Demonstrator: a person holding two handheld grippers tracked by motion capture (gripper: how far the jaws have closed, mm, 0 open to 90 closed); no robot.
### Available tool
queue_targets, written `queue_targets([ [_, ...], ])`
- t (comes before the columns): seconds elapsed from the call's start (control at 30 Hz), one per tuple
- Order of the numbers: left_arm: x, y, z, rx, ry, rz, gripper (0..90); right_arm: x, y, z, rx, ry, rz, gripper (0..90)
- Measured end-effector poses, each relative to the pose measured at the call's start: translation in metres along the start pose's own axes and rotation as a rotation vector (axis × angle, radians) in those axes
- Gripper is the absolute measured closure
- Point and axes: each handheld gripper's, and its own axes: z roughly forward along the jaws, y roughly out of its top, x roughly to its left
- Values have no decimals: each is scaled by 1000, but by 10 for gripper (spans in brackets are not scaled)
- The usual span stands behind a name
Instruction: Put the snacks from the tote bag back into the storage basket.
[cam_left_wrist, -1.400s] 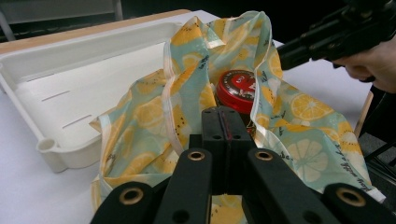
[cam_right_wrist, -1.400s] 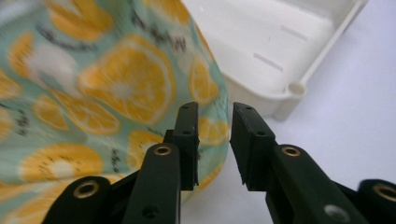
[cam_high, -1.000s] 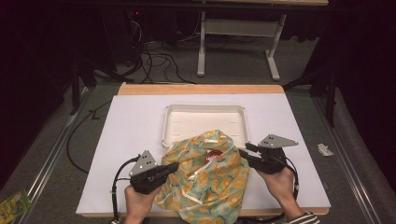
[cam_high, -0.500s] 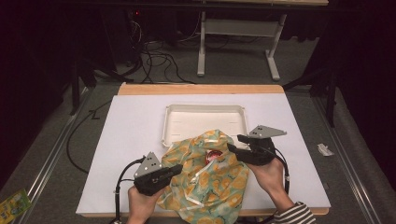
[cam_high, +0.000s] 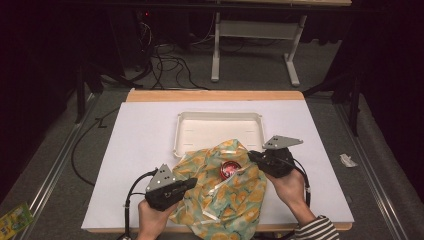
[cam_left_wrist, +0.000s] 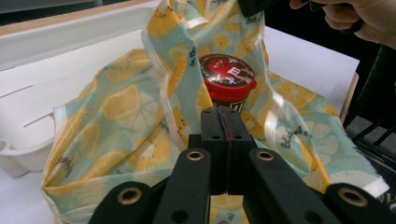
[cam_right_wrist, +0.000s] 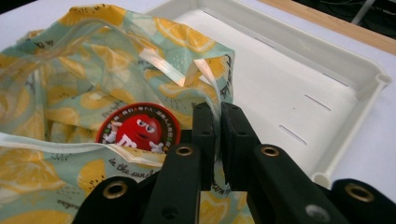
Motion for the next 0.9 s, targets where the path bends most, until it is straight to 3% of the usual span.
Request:
queue_targets([
  [0.2,5,-1,-4,-21,35,-24,808,-9,-10,-7,-11,-7,-9,866],
  [0.37,10,-4,-11,-40,96,-46,713,-16,-19,-10,-10,-12,-5,866],
  [0.5,15,-5,-14,-23,169,-62,615,-20,-25,-11,-12,-25,5,866],
  [0.6,19,-7,-13,-3,199,-79,546,-23,-29,-10,-4,-34,11,866],
  [0.9,30,-16,-2,61,194,-146,456,-32,-41,-5,21,-59,17,864],
])
